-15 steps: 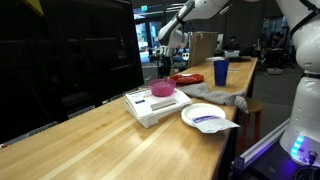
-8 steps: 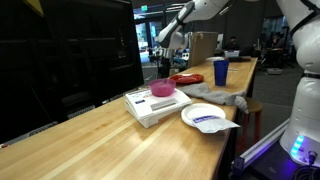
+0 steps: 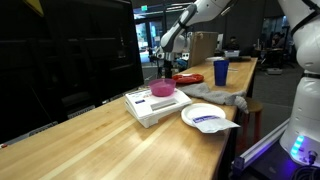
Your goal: Move the cup to the right then place the tape on the plate
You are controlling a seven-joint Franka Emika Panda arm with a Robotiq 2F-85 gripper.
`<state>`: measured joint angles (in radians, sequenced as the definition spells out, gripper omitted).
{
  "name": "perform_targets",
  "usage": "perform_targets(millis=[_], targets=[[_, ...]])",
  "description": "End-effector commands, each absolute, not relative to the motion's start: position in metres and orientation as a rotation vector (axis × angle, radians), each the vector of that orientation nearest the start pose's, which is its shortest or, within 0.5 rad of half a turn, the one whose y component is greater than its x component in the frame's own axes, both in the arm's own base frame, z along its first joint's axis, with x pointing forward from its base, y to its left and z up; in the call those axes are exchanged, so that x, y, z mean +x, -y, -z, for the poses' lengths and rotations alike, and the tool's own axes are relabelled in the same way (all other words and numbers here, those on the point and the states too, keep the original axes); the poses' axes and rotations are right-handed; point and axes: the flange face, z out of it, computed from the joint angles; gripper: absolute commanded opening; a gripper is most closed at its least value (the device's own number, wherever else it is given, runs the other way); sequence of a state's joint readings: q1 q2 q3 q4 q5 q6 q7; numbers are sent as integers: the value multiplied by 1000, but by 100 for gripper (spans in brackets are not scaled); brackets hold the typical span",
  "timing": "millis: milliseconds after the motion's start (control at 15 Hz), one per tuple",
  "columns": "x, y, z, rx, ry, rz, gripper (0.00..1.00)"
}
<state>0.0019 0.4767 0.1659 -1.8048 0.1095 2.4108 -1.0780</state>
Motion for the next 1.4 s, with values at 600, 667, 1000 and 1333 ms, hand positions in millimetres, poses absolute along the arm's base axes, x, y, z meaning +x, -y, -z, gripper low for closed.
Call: perform_targets(millis=[600,667,1000,1333], targets=[[645,-96,-314,-2627,1588,287,73],[646,-96,-313,-2632,1581,286,77],[645,-100,-313,-2629,1580,269,100],[646,-101,-309,-2626,1562,257,100]])
